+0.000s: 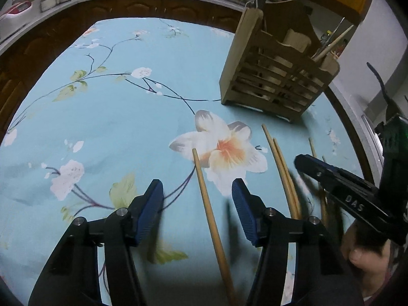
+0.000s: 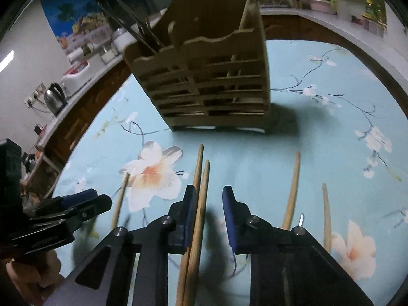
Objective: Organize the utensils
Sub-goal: 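Grasp a wooden chopstick with the left tool while the right tool grasps another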
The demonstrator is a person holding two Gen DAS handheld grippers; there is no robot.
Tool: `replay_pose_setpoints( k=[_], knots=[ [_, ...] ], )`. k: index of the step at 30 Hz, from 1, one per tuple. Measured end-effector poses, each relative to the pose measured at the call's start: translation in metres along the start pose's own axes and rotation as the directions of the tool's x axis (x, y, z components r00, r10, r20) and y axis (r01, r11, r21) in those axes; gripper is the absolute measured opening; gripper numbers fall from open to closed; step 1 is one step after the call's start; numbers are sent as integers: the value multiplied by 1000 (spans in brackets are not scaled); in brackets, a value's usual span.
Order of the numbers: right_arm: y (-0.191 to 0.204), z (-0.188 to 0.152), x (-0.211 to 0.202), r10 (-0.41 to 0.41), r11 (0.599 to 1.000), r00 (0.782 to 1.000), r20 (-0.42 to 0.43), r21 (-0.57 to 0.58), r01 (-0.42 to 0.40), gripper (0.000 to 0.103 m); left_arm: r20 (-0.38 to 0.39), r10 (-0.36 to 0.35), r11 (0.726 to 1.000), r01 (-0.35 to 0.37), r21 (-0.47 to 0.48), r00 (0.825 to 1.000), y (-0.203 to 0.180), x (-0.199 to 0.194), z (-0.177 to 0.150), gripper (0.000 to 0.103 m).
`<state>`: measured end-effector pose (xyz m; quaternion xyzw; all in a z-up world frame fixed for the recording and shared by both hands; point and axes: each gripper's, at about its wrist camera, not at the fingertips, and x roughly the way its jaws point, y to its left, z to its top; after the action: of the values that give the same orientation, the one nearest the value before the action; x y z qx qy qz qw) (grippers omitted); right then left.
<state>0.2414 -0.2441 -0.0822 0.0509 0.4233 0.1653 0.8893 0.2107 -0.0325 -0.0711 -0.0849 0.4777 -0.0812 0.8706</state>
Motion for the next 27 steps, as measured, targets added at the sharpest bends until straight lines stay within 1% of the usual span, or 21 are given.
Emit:
replay_pose_setpoints(
  k=[1,3,5,6,7,13,15,17,18,20,22,24,26,27],
  knots=[
    [1,1,5,0,1000,1000,-12,-6,-1,18,-3,-2,1000,2,3,1000,-1,2,2,55],
    [3,3,14,-14,1000,999,-33,-24,13,16,-18,4,1000,-3,13,1000,-2,8,4,52],
    [4,4,21,-27,999,998,-51,-39,25,15,-35,11,1000,-11,18,999,-3,15,6,45],
    [6,5,22,-33,998,998,-47,-48,30,14,-44,14,1000,-13,20,999,-3,19,6,44],
    [9,6,23,-49,997,998,-49,-66,45,14,-31,24,999,-23,33,999,-5,20,7,42],
    [18,12,31,-88,991,995,-57,-111,81,14,-17,69,993,-67,101,997,-21,30,11,39],
    [16,14,32,-85,991,995,-54,-106,79,15,1,86,987,-85,135,996,-28,33,10,34],
    [15,13,31,-85,991,995,-46,-111,79,13,23,113,980,-116,164,993,-32,33,8,22],
    [15,12,30,-92,989,995,-43,-120,86,11,31,118,978,-121,171,993,-32,33,8,20],
    [12,11,29,-88,990,995,-42,-112,83,9,29,111,979,-114,167,993,-29,33,9,8],
    [8,13,27,-70,995,996,-49,-80,66,6,6,81,985,-81,150,997,-24,32,14,6],
    [5,13,23,-30,999,998,-54,-39,28,5,-11,45,991,-44,126,999,-21,30,17,4],
    [3,12,12,-11,1000,999,-34,-22,10,5,-5,20,993,-19,113,1000,-17,24,18,4],
    [3,11,4,-5,1000,1000,-22,-18,5,5,-5,-5,995,5,96,1000,-14,20,18,4]
  ],
)
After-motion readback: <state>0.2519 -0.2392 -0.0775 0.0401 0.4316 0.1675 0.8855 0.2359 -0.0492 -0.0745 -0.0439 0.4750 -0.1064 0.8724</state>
